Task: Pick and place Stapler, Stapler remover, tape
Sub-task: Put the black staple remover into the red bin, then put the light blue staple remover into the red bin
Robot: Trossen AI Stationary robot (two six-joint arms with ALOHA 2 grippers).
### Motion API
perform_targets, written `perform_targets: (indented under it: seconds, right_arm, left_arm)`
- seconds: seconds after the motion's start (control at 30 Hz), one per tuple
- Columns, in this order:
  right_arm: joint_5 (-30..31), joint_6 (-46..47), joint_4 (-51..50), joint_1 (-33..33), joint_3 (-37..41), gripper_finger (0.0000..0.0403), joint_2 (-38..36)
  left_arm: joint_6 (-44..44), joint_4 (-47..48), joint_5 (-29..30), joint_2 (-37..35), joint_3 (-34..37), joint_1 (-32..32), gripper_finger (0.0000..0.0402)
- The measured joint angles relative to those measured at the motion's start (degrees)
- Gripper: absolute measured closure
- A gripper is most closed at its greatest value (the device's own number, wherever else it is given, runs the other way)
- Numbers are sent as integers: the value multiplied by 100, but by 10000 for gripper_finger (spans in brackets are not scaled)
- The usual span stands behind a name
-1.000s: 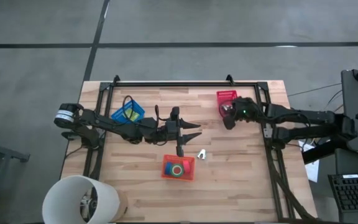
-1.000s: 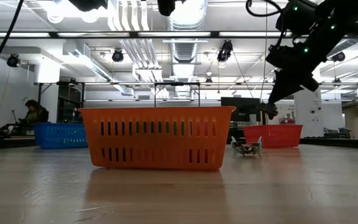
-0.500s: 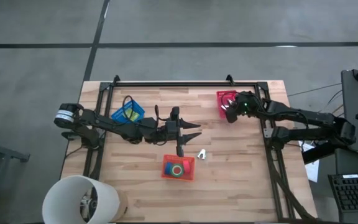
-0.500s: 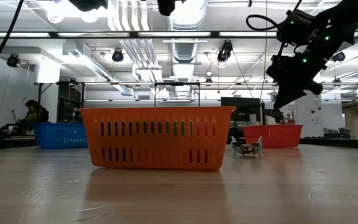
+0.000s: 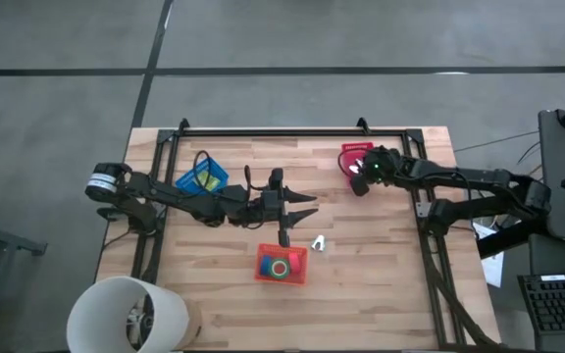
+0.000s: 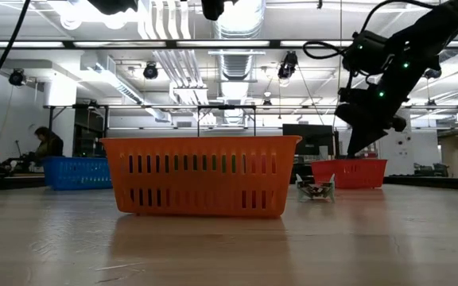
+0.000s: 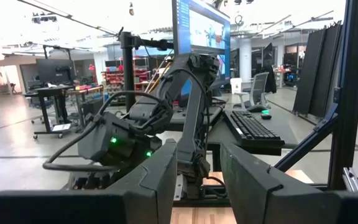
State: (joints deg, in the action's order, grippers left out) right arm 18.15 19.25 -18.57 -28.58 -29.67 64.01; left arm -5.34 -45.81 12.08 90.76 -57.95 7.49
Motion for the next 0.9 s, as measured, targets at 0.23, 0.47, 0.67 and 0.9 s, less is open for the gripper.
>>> perform_targets:
  seconds: [0.23,0.47,0.67,0.9]
  right_arm:
    - [0,-56,118,2,-2,394,129]
    - [-38,-177,82,20,-105,374,126]
    - [-131,-265,62,40,-193,320,119]
    - [-1436,-827,608,541,-203,287,-45]
  left_arm:
    - [-59,29,2,0,0,0,275]
    - [-61,39,2,0,0,-5,275]
    - [-63,42,2,0,0,-7,275]
    - [-67,45,2,0,0,-15,275]
